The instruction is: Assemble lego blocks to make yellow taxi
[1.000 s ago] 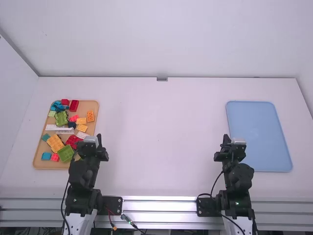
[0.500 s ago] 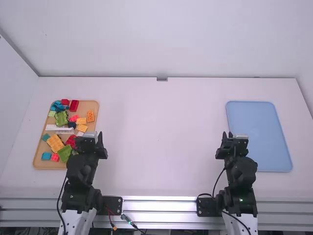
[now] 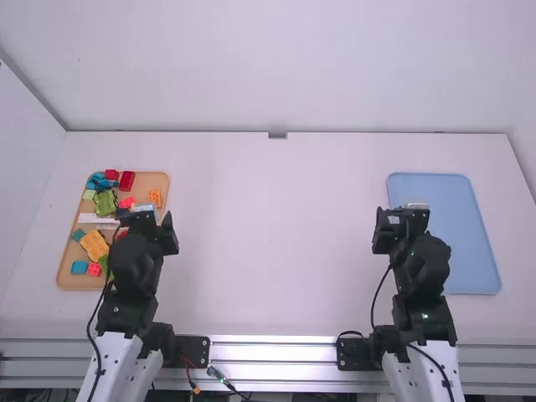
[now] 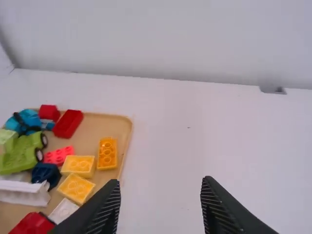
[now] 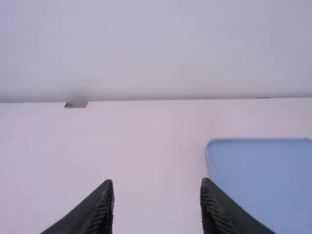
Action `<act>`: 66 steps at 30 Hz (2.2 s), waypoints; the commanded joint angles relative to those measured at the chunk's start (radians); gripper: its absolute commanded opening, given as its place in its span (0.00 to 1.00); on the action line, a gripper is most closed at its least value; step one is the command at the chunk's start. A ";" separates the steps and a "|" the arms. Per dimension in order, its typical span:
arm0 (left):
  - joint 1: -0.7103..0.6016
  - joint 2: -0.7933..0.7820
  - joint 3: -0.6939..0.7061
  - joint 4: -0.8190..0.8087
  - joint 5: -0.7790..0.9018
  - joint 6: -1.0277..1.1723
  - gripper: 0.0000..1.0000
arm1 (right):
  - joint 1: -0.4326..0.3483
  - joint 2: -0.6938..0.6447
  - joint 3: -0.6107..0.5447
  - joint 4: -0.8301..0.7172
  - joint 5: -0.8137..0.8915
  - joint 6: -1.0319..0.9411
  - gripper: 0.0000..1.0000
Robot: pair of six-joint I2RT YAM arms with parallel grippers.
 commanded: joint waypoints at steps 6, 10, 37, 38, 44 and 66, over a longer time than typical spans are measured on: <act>0.012 0.154 0.155 -0.088 -0.146 -0.105 0.60 | 0.035 0.179 0.173 -0.027 -0.009 -0.012 0.60; 0.114 0.252 0.279 -0.227 -0.117 -0.160 0.69 | 0.053 0.283 0.262 -0.043 -0.012 -0.015 0.69; 0.837 1.374 1.086 -0.902 0.180 0.036 0.99 | 0.086 0.638 0.565 -0.099 -0.029 -0.024 0.99; 0.838 1.388 1.090 -0.900 0.160 0.026 0.98 | 0.086 0.639 0.565 -0.099 -0.029 -0.024 0.99; 0.839 1.438 1.043 -0.821 0.117 0.066 0.85 | 0.080 0.640 0.566 -0.094 -0.029 -0.024 0.99; 0.840 1.438 0.863 -0.575 0.226 0.176 0.88 | 0.080 0.640 0.566 -0.080 -0.029 -0.024 0.99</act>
